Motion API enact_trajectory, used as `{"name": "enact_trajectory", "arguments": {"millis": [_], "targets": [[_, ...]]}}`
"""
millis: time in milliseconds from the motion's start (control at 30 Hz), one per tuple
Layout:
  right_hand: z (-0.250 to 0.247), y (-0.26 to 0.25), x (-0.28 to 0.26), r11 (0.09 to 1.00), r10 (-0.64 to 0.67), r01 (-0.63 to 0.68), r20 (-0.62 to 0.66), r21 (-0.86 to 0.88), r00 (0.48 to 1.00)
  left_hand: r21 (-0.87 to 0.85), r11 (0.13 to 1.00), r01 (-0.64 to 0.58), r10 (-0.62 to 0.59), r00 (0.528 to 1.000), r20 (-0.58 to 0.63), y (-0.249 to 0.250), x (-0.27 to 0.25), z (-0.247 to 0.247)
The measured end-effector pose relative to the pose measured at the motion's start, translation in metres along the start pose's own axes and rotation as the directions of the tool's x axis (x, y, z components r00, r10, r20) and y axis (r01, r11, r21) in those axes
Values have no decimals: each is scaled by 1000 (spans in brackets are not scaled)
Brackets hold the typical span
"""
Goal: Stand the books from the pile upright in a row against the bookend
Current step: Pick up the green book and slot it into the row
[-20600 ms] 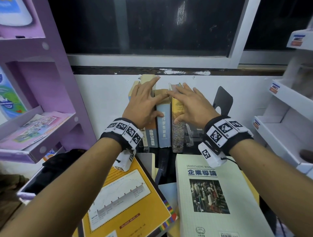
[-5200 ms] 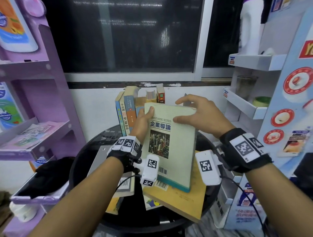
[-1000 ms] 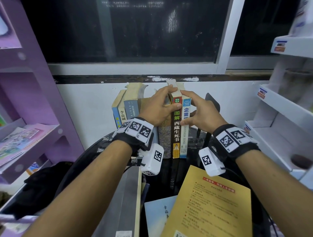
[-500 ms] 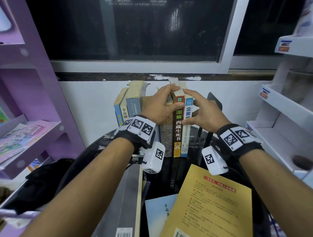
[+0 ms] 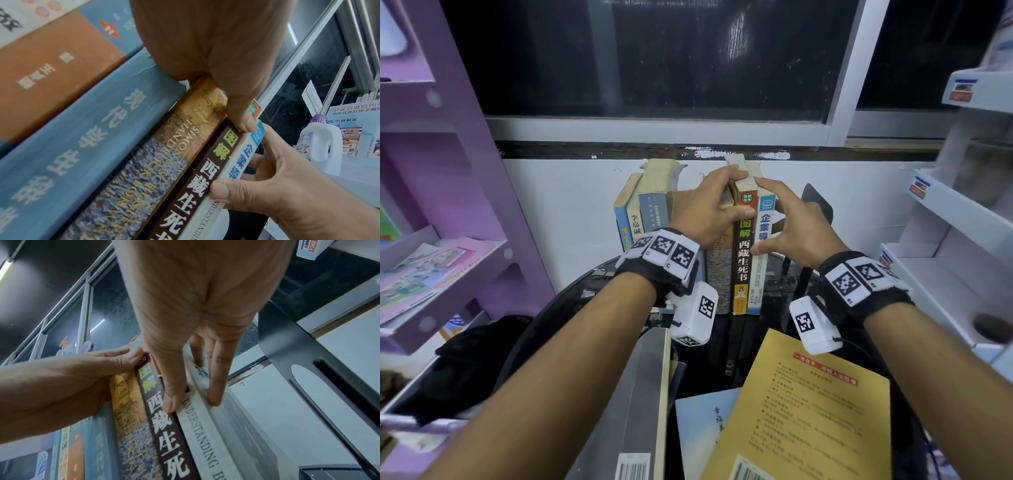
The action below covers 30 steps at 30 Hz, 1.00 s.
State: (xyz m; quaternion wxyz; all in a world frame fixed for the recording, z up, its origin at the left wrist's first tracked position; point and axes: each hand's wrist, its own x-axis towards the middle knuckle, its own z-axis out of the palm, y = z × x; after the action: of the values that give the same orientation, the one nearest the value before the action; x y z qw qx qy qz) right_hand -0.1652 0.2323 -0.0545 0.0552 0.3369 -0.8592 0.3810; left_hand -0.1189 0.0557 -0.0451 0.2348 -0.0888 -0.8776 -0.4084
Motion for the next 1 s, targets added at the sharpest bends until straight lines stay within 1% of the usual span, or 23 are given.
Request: {"name": "enact_trajectory", "arguments": {"millis": [233, 400, 500, 533, 667, 867, 1000], "targets": [[1, -4, -4, 1000, 23, -23, 6, -11, 1000, 10, 1000, 19, -19, 1000, -7, 7, -4, -1], [-2, -11, -6, 998, 64, -65, 18, 6, 998, -18, 999, 39, -38, 998, 49, 13, -9, -4], [-1, -14, -10, 995, 93, -94, 13, 18, 996, -35, 998, 42, -40, 997, 59, 15, -17, -4], [0, -15, -12, 995, 100, -100, 13, 21, 995, -25, 999, 38, -37, 998, 57, 15, -21, -4], [-1, -22, -21, 992, 123, -124, 25, 18, 992, 112, 994, 10, -13, 1000, 29, 19, -34, -7], [-7, -34, -41, 991, 131, -131, 75, 3, 989, 184, 982, 27, -34, 999, 36, 36, -56, -13], [-9, -40, -56, 992, 127, -128, 81, 6, 989, 190, 982, 4, -11, 999, 38, 45, -71, -17]]}}
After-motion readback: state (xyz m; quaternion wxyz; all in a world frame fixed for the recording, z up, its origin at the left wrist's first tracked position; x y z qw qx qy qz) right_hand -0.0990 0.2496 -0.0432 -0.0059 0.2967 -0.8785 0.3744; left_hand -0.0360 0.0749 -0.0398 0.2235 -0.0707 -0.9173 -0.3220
